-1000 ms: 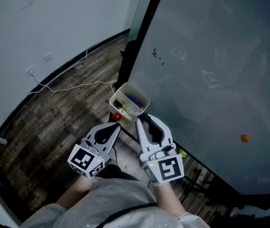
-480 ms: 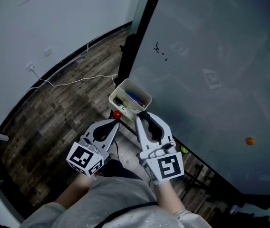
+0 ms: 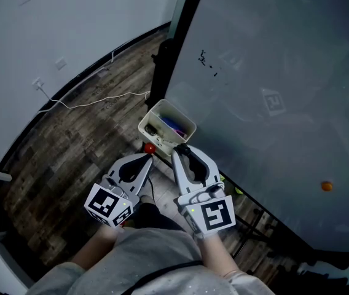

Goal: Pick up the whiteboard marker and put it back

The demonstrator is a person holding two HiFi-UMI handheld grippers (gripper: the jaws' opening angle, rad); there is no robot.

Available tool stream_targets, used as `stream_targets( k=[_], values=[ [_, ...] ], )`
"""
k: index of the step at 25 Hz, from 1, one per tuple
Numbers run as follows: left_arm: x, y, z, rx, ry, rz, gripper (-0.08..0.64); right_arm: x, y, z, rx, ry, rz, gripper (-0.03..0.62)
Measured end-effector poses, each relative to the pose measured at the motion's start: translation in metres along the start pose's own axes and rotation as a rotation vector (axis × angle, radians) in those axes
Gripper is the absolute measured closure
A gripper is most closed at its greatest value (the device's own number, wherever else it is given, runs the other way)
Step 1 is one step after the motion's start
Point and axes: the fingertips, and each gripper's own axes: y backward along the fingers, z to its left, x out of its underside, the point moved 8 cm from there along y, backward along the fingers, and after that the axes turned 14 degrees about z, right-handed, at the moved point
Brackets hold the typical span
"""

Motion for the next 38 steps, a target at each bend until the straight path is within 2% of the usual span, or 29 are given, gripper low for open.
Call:
stream_targets(
  k=[6, 11, 21, 29, 32, 38],
  values=[
    [0.001, -0.003, 0.003, 0.001, 0.006, 0.003, 0.549, 0.005, -0.006, 0.001, -0.011, 0.007, 0.016, 0.517],
    [0.003, -0.003, 0.003, 0.006, 0.010, 0.009, 0.549, 0.002, -0.010, 0.002, -0.016, -0.001, -0.016, 0.517],
    [0.006, -0.008, 0.004, 0.015, 0.012, 0.019, 0.549, 0.010, -0.015, 0.002, -0.025, -0.003, 0.036, 0.517],
    [0.009, -0.009, 0.005, 0.011, 0.017, 0.030, 0.549, 0.016, -0.020, 0.003, -0.024, -0.010, 0.012, 0.517],
    [0.010, -0.009, 0.004, 0.012, 0.019, 0.030, 0.549, 0.017, -0.021, 0.004, -0.023, -0.007, 0.047, 0.517],
    [0.010, -0.011, 0.004, 0.015, 0.019, 0.031, 0.549, 0.020, -0.025, 0.004, -0.011, 0.002, 0.007, 0.517]
  ],
)
